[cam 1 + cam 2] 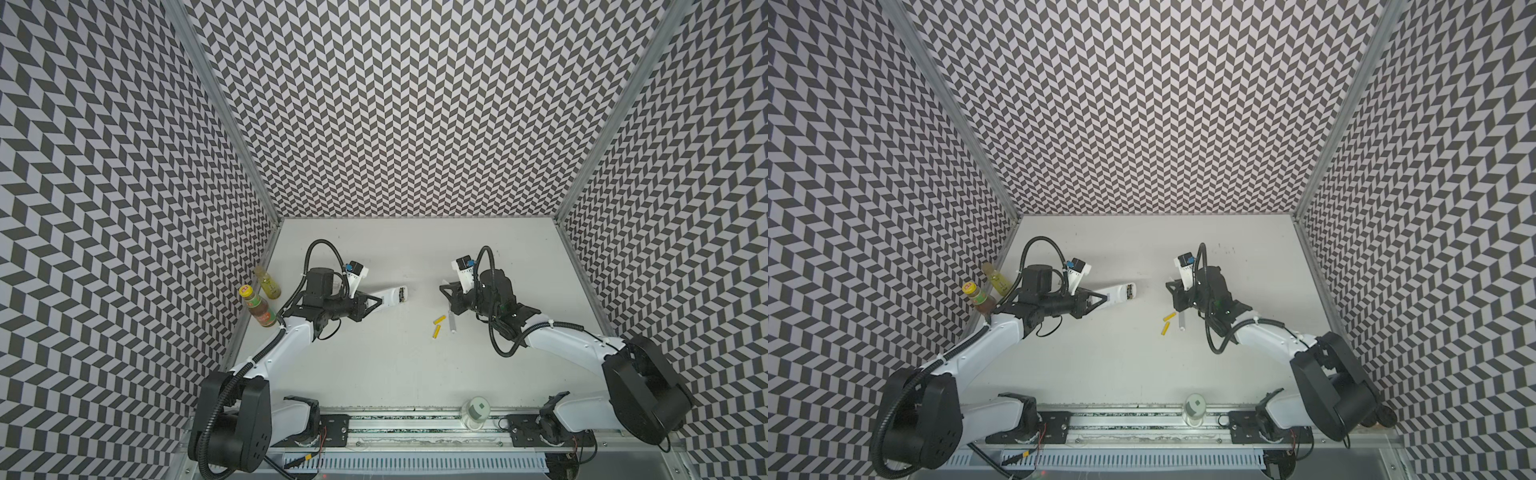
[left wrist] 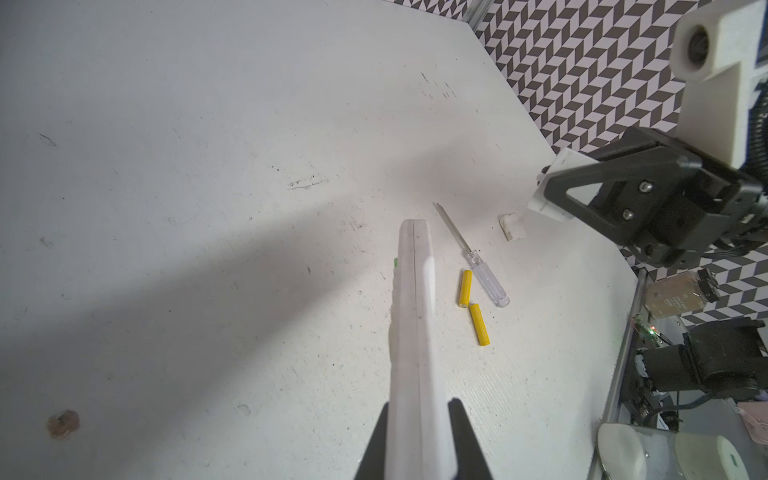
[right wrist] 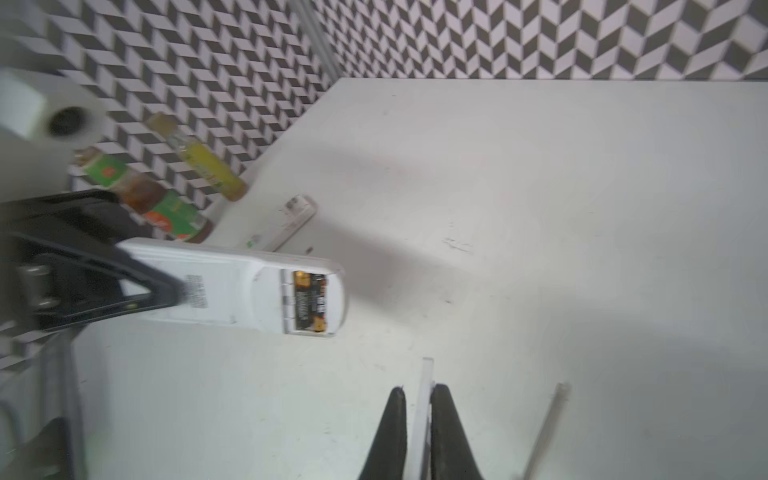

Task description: Unload the batteries from the remote control

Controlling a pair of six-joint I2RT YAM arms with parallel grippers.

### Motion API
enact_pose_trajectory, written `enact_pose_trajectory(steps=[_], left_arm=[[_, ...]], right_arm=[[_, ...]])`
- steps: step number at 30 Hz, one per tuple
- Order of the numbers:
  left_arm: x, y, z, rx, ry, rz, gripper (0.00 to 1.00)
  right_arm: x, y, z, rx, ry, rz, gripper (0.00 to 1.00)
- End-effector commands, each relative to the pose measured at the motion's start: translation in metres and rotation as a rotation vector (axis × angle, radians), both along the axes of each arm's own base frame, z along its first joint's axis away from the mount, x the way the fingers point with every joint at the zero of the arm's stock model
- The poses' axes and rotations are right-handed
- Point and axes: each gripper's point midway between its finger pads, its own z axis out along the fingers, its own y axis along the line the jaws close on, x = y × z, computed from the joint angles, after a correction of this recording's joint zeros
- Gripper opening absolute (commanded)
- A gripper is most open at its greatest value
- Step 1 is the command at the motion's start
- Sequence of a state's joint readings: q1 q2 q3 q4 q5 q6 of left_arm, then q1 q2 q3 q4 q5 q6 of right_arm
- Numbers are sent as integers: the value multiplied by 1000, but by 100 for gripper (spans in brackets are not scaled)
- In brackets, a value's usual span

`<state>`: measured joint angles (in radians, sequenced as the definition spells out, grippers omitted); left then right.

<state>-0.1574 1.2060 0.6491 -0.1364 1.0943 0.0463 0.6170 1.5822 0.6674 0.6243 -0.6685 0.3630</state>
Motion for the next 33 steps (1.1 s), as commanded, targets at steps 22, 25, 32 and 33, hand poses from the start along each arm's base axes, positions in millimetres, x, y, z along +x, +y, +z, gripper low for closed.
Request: enact_pose_trajectory(steps=[22, 25, 32, 33], left_arm=[[31, 9, -7, 127, -6, 187, 0], [31, 10, -8, 126, 0, 186, 0], [44, 20, -13, 167, 12, 272, 0], [44, 21, -14, 166, 18, 274, 0]], right_arm=[[-2, -6, 18, 19, -54, -47, 20], [1, -3, 14, 0, -43, -42, 11], [4, -10, 12, -39, -73, -69, 5], [4, -11, 12, -53, -78, -74, 5]])
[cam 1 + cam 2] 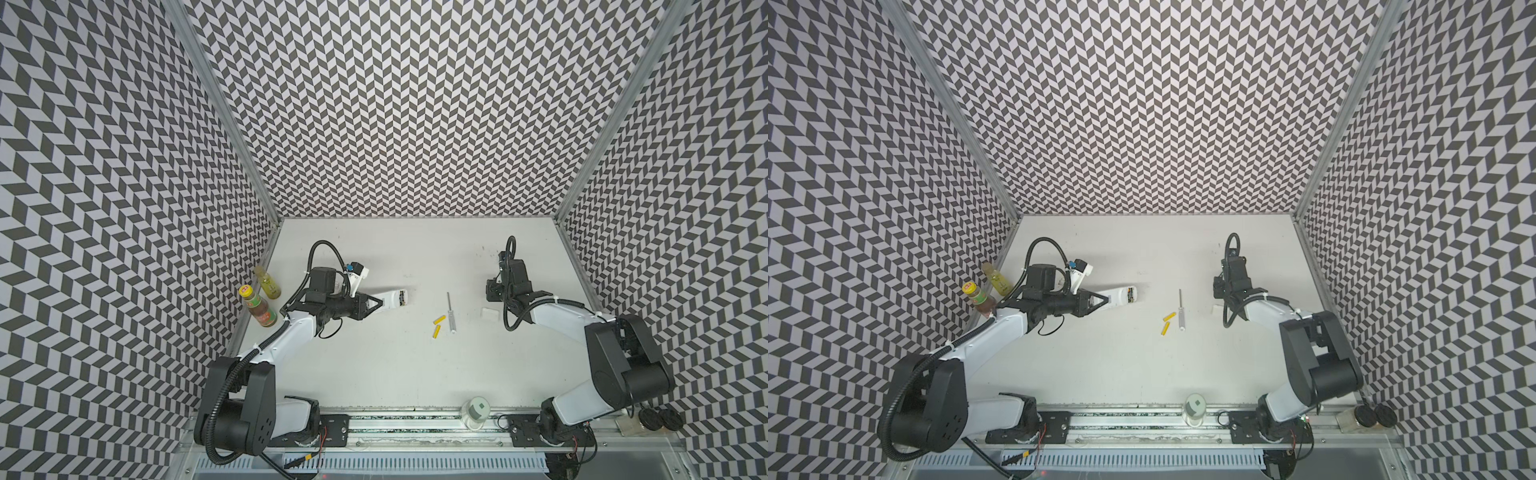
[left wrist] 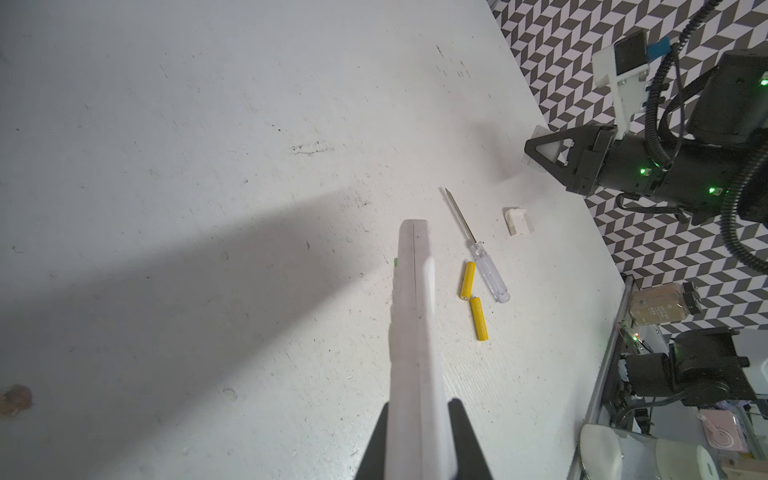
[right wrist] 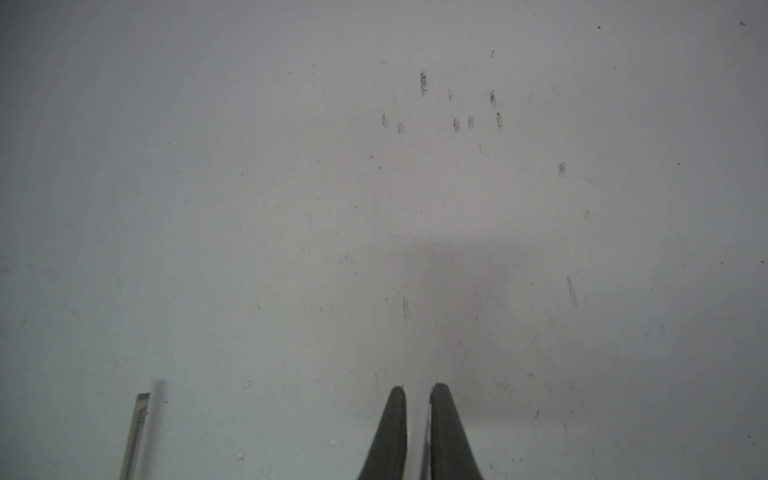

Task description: Unload the batteries from the remote control

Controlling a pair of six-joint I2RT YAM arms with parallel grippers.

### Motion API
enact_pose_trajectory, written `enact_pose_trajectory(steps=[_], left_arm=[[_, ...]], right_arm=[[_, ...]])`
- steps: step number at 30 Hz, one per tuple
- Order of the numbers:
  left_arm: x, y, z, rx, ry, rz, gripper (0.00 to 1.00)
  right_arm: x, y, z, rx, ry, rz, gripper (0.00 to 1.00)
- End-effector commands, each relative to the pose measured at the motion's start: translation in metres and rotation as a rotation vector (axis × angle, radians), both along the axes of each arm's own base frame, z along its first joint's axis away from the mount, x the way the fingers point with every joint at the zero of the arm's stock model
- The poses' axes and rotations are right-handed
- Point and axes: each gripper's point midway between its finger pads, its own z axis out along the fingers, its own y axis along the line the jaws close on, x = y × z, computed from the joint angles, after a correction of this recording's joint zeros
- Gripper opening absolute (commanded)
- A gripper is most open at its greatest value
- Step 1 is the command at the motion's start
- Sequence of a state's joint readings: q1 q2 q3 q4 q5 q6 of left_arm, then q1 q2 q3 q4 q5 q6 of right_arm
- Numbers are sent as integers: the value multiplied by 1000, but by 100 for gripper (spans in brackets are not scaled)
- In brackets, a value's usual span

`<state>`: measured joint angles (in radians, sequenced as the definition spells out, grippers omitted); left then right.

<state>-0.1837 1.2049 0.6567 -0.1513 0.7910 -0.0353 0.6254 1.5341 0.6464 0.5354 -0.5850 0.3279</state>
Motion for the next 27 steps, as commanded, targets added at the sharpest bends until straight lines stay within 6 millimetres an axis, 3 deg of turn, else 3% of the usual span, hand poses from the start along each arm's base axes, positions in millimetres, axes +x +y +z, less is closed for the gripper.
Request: enact_pose_trajectory(steps=[1, 4, 9, 16, 21, 27], left_arm=[[13, 5, 10, 5, -24, 40, 0], [15, 4, 11, 7, -25, 44, 0], [15, 5, 7, 8, -6, 48, 0], [13, 1, 5, -10, 29, 34, 0], [13, 1, 2, -10, 43, 38, 0], [15, 2, -2, -13, 72, 46, 0]], right_arm=[[6, -4, 22, -6, -86, -21, 5], [14, -19, 23, -55, -125, -94, 5], [48, -59, 16, -207, -145, -312, 4], [90, -134, -2, -431, -131, -584, 4], [108, -187, -14, -472, -72, -744, 5], [120, -226, -43, -583, 11, -866, 9]])
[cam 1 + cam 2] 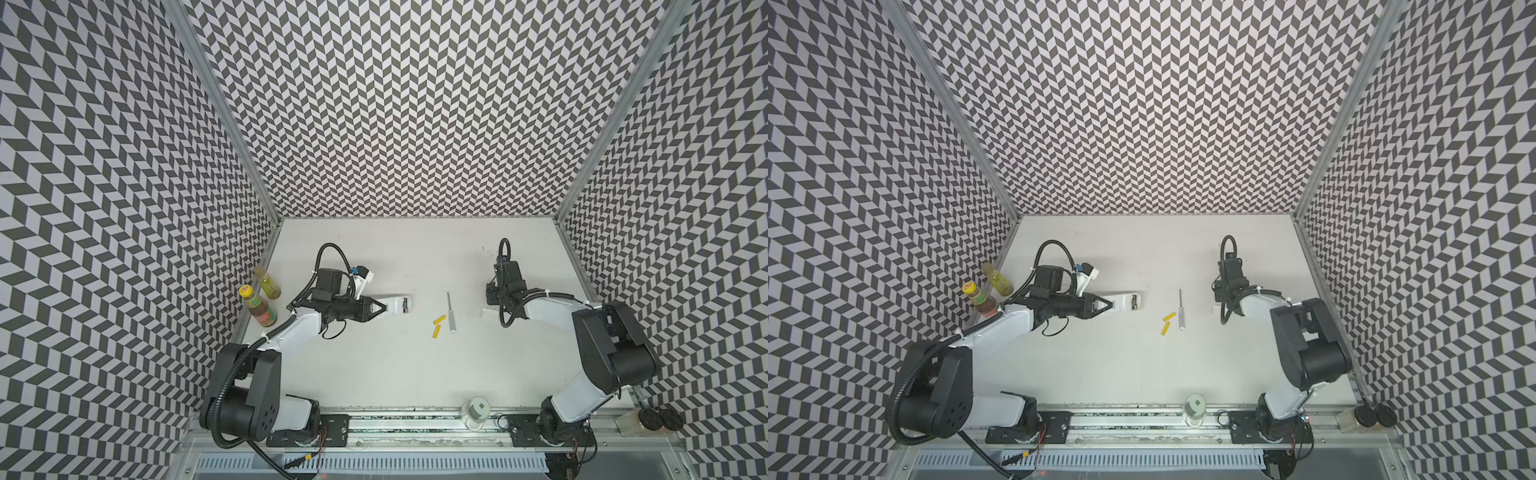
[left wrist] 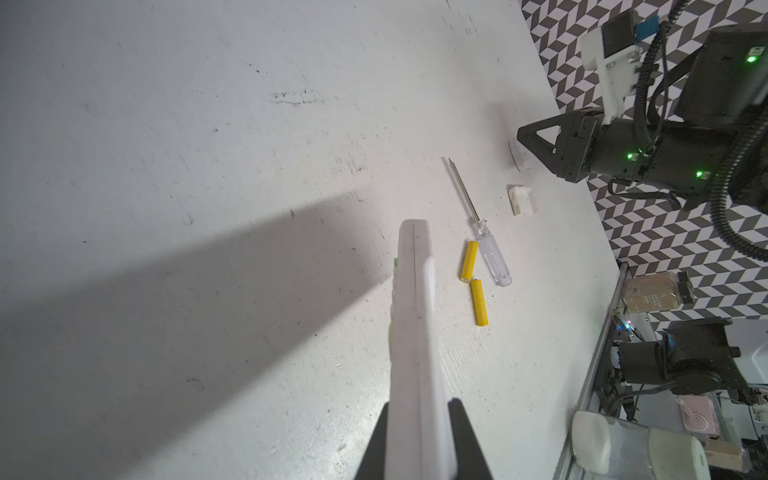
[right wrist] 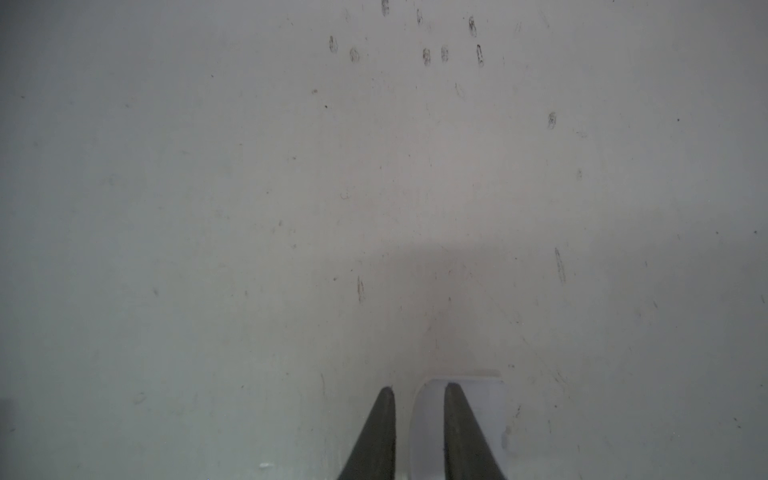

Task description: Unload the batteries from the remote control

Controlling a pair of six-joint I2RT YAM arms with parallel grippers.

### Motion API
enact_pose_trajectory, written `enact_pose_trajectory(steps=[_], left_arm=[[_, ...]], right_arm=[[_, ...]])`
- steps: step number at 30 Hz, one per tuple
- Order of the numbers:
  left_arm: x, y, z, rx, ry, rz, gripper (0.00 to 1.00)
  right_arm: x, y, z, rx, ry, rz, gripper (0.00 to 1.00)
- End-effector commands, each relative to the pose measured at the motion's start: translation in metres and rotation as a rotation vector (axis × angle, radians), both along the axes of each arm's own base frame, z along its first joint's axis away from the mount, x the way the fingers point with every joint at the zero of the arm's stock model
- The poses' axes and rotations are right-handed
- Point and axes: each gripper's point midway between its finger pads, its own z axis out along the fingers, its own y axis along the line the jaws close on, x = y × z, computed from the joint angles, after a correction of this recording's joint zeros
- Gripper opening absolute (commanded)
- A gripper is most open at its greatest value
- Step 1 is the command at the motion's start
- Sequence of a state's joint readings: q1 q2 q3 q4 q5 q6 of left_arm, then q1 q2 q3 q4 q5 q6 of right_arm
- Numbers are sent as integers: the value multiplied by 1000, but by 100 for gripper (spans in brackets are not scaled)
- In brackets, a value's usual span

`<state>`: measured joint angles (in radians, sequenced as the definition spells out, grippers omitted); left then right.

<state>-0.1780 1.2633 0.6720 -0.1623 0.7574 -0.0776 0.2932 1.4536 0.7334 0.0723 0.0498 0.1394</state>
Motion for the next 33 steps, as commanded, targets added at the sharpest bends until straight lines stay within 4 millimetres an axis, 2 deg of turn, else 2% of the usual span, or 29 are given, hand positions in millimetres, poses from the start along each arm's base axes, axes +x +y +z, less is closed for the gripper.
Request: enact_pose_trajectory(steps=[1, 5, 8, 14, 22, 26, 30, 33], left_arm=[[6, -2, 14, -30, -8, -3, 0], [7, -3, 10, -35, 21, -4, 0], [7, -4, 6, -40, 50, 4, 0], [7, -6, -1, -48, 84, 1, 0], [6, -13, -10, -29, 108, -19, 0], [3, -15, -14, -24, 112, -27, 0], [5, -16, -16, -14, 120, -27, 0], [5, -18, -16, -12, 121, -35, 0]], right_arm=[[9, -21, -8, -58, 17, -96, 9], [11, -33, -24, -88, 73, -138, 10], [12, -45, -27, -109, 66, -179, 10], [12, -56, -32, -162, 80, -216, 11], [9, -62, -51, -218, 133, -220, 16], [11, -57, -58, -213, 169, -200, 19], [11, -55, -58, -212, 168, -190, 22], [12, -46, -54, -183, 166, -159, 25]])
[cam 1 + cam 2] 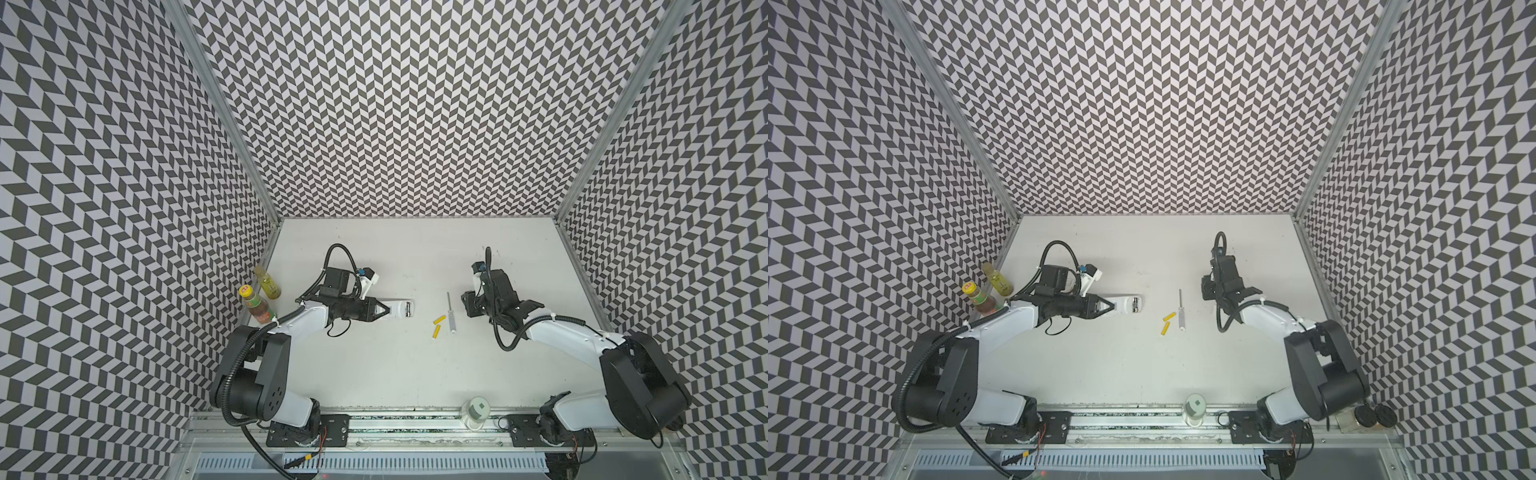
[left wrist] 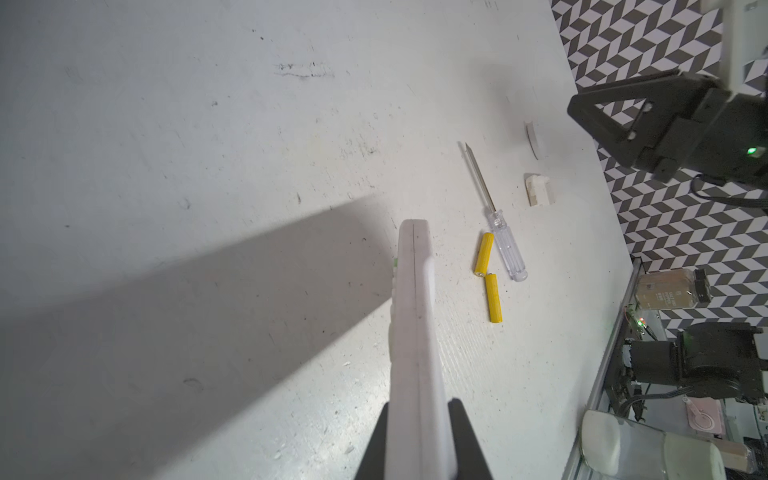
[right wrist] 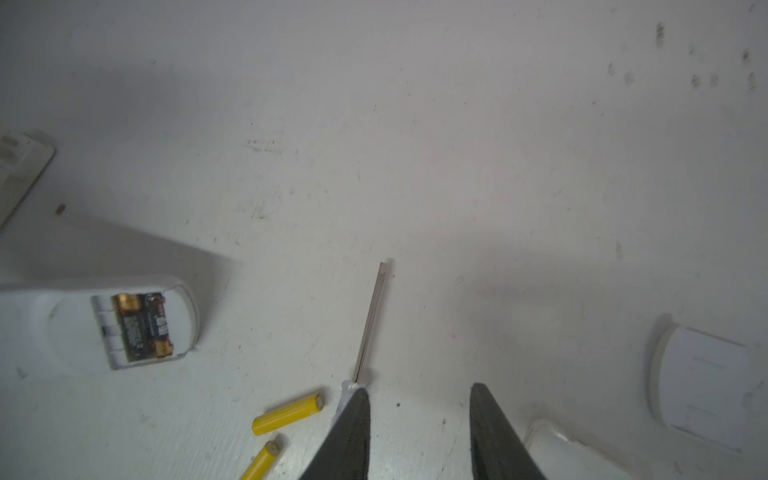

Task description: Unload the batteries from the remote control

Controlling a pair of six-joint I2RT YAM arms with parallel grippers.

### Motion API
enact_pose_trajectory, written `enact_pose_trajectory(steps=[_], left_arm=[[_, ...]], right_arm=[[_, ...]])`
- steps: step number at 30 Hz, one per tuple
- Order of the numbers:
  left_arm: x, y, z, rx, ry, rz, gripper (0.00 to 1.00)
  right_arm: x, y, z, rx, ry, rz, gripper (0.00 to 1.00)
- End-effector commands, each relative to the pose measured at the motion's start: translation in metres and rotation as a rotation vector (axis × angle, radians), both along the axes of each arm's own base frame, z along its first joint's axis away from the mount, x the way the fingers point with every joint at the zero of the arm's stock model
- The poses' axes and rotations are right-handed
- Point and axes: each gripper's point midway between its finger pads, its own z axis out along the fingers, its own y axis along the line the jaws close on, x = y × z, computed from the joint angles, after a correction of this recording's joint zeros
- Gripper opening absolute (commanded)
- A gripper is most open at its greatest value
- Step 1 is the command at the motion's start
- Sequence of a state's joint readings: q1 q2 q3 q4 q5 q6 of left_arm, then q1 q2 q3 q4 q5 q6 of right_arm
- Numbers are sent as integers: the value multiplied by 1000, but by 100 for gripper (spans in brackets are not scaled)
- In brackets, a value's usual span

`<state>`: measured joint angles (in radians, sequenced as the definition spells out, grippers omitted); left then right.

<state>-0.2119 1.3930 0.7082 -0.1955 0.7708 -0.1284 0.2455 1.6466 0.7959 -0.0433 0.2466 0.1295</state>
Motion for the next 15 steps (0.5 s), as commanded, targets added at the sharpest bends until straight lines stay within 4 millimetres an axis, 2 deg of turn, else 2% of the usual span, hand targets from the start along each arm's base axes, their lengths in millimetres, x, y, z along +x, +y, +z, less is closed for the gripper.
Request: enact_pose_trajectory(steps=[1, 7, 12, 15], left_arm=[[7, -6, 11, -8, -39, -18, 0], [7, -4, 4, 16, -29, -11, 0], [7, -5, -3, 26, -4, -16, 2], [6, -7, -7, 29, 8, -20, 4]], right_arm=[[9, 11, 14, 32, -39, 35, 27], [5, 32, 36, 98, -86, 94, 35], [-12, 64, 57, 153, -119, 171, 38], [-28, 89, 57, 238, -86, 233, 38]])
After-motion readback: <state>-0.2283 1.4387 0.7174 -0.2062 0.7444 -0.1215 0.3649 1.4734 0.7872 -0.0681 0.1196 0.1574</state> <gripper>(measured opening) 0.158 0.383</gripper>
